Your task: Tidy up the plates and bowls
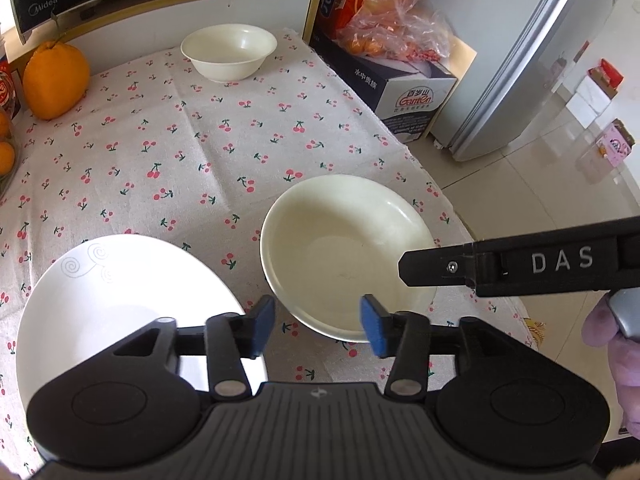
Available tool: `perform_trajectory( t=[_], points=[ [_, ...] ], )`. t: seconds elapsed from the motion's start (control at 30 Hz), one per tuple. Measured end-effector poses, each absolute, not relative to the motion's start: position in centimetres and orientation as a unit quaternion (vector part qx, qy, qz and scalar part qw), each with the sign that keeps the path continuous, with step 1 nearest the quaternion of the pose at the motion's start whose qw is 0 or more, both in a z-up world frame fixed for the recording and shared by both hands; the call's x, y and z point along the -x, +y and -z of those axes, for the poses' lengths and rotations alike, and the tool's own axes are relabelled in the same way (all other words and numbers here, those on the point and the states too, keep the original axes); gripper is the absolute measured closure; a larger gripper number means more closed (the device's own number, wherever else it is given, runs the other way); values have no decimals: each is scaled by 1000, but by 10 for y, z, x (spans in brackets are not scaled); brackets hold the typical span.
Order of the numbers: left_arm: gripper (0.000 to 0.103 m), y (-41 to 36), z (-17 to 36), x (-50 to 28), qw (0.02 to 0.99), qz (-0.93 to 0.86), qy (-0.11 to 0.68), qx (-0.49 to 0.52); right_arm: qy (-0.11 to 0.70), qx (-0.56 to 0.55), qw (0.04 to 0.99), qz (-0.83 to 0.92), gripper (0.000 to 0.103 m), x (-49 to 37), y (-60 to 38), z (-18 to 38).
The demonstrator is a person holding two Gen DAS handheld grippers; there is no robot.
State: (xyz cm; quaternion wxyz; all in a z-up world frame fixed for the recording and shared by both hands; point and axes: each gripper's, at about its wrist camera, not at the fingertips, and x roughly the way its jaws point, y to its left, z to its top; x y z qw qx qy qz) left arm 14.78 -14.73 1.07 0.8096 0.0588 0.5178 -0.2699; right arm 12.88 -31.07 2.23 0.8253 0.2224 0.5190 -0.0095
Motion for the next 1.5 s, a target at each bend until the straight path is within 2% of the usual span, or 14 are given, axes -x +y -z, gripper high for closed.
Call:
perform_trajectory(
  t=[0.23, 0.43, 0.5, 0.67, 1.13, 1.5],
  points=[
    [45, -148, -17, -150, 814, 273, 510, -50, 501, -241, 831, 13, 38, -130, -320, -30],
    [26, -146, -25, -156, 823, 263, 501, -41, 489, -259, 833, 18, 29, -134, -331, -35],
    [19, -146, -27, -160, 826, 260, 499, -38, 484, -273, 831, 17, 21, -136, -336, -36],
    [5, -147, -36, -171, 837, 246, 489, -32, 490, -296, 820, 16, 17, -149, -344, -37],
    [1, -142, -45, -235, 859, 182, 478, -23, 478, -334, 812, 10, 14, -215, -361, -45],
    [1, -135, -41, -285, 877, 145, 458, -5, 479, -342, 809, 4, 14, -272, -363, -23]
  ],
)
